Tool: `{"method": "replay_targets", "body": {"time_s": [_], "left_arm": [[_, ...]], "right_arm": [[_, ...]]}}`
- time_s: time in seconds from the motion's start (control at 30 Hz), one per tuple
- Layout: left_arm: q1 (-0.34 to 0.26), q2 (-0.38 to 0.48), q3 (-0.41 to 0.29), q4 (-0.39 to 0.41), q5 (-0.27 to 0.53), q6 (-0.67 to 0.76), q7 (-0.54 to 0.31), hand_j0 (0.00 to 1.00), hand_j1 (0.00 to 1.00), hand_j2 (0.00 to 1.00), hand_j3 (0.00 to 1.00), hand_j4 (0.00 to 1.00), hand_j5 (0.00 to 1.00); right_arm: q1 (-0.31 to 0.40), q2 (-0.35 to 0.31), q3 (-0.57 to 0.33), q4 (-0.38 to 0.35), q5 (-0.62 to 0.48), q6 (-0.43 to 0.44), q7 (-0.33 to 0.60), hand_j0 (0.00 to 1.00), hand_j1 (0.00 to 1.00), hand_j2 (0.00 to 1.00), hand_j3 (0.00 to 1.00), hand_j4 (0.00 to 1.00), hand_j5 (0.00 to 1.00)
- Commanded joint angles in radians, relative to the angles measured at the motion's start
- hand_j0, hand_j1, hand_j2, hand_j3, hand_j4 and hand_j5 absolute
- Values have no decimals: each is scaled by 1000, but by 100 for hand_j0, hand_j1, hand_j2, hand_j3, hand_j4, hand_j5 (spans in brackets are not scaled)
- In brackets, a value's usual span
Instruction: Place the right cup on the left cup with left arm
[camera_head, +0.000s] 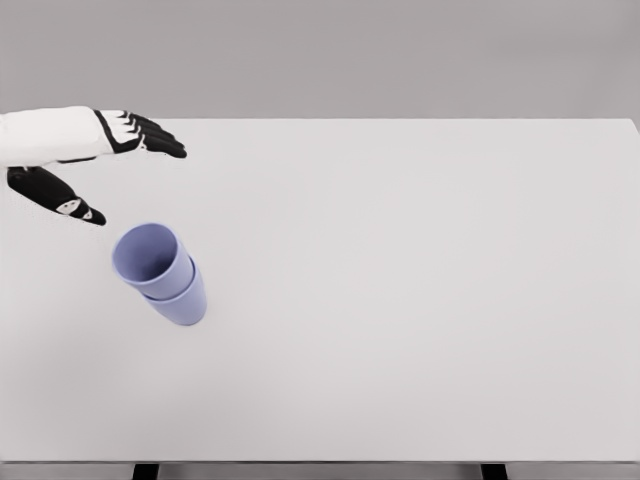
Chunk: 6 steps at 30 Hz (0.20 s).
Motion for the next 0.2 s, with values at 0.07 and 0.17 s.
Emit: {"method": "replay_targets", "body": {"time_s": [0.07,0.17], "left_arm": [[-16,-92,3,-20,49,2,-3,100,100,100,100,100,100],[-14,-175,-9,-32,63,2,-6,100,100,100,100,100,100]], "right_arm": [[0,0,0,0,0,0,0,100,100,100,100,100,100],[0,0,0,0,0,0,0,100,100,100,100,100,100]]}}
